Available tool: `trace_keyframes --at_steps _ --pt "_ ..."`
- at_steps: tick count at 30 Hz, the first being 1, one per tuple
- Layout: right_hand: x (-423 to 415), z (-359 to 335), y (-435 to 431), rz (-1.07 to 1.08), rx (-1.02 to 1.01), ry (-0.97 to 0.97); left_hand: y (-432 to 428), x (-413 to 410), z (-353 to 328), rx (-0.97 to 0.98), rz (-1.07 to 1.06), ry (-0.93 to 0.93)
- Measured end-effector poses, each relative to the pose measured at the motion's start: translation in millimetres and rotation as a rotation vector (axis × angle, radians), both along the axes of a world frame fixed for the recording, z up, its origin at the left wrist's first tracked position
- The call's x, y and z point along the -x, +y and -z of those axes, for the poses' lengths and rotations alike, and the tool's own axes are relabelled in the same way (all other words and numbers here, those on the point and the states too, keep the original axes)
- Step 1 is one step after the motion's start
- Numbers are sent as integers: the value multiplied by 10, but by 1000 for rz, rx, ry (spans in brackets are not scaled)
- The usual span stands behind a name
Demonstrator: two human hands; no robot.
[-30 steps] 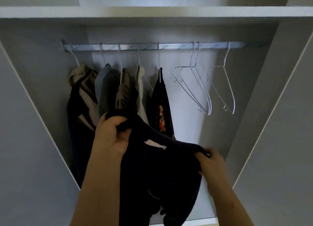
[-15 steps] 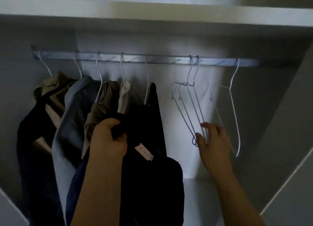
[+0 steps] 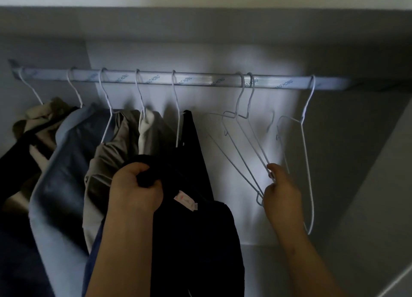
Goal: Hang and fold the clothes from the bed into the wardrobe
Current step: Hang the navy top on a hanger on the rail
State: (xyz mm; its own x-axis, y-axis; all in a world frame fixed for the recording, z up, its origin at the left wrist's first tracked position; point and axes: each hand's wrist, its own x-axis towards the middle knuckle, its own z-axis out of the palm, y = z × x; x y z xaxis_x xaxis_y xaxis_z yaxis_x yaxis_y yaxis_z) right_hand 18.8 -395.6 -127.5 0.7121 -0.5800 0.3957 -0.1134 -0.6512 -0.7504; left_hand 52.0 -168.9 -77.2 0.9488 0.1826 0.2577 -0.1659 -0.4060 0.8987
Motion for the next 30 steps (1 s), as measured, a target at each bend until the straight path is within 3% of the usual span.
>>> trace_keyframes --at_steps 12,23,30 --pt "-86 -60 -84 143 181 20 -21 -46 -8 35 -10 99" --pt "-124 -105 -13 217 492 -72 -4 -61 9 12 -93 96" --pt "-240 -270 109 98 355 -20 35 -58 -11 19 -103 113"
